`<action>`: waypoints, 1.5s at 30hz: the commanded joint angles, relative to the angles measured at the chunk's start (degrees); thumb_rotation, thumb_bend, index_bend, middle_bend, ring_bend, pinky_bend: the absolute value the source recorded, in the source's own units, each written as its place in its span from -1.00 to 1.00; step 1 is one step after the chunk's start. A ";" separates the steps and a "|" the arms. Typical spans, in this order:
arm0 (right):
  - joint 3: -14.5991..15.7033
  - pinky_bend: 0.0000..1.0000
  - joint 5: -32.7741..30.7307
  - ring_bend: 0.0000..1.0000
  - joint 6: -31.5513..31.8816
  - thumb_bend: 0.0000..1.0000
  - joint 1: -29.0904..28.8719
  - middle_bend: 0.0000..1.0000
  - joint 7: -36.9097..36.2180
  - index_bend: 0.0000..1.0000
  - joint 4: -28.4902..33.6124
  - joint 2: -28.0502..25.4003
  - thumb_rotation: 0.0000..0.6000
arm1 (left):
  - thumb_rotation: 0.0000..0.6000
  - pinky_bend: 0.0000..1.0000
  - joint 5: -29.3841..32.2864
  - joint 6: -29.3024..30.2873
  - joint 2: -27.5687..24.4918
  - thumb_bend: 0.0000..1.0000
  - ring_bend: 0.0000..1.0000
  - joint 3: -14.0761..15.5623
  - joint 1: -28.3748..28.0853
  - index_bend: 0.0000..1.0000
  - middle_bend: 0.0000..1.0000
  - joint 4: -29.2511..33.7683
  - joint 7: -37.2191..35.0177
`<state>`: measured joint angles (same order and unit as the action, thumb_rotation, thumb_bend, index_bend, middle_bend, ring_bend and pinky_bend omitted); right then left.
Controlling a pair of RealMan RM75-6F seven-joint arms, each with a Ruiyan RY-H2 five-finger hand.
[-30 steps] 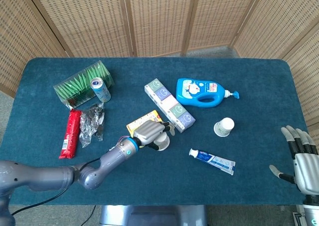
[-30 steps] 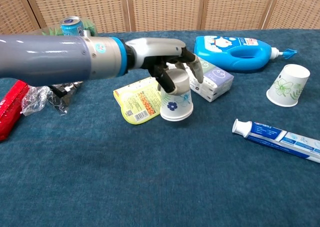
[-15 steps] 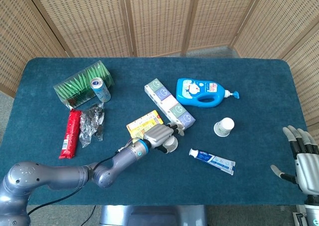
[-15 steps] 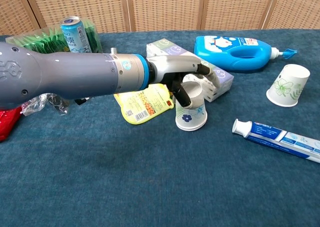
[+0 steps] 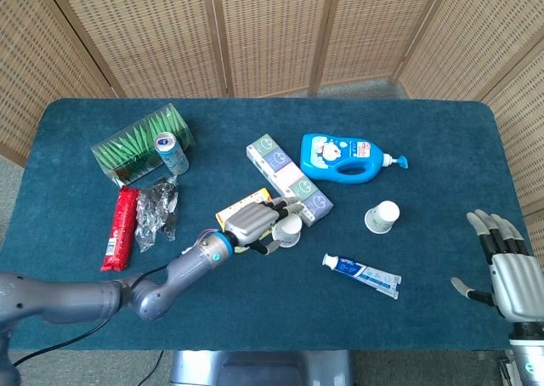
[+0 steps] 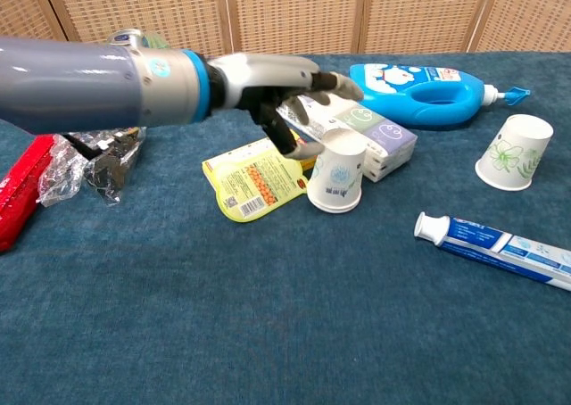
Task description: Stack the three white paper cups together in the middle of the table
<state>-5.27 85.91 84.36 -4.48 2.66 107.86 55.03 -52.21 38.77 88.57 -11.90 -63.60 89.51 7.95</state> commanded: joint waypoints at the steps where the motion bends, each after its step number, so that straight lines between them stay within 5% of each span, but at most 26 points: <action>1: -0.26 -0.74 -0.42 -1.00 -0.94 -0.71 -0.73 -1.00 0.43 -1.00 0.05 0.19 1.00 | 1.00 -0.66 -0.09 1.64 -2.65 0.01 -1.00 0.17 1.48 -1.00 -1.00 2.65 -0.17; 10: -1.13 -0.73 -2.21 -1.00 -3.96 -0.71 -2.95 -1.00 0.54 -1.00 -0.18 0.49 1.00 | 1.00 -0.65 -2.87 5.04 -9.59 0.01 -1.00 0.26 4.90 -1.00 -1.00 9.48 -1.34; 24: -2.75 -0.64 -6.38 -1.00 -14.80 -0.69 -10.68 -1.00 1.97 -1.00 -3.41 4.19 1.00 | 1.00 -0.65 -10.87 11.29 -28.81 0.01 -1.00 4.31 15.91 -1.00 -1.00 25.00 -5.06; 35: -4.77 -0.70 -10.24 -1.00 -20.47 -0.68 -16.76 -1.00 4.34 -1.00 -9.50 10.04 1.00 | 1.00 -0.65 -18.98 17.54 -37.26 0.01 -1.00 8.36 25.49 -1.00 -1.00 28.06 -9.70; 45: -6.03 -0.70 -15.36 -1.00 -28.03 -0.67 -22.72 -1.00 4.94 -1.00 -16.44 14.81 1.00 | 1.00 -0.65 -23.07 21.53 -41.89 0.01 -1.00 8.92 30.34 -1.00 -1.00 29.80 -12.00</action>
<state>-11.03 71.30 57.21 -26.52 7.47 92.32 69.06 -74.97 59.99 46.94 -2.93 -33.54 119.08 -3.80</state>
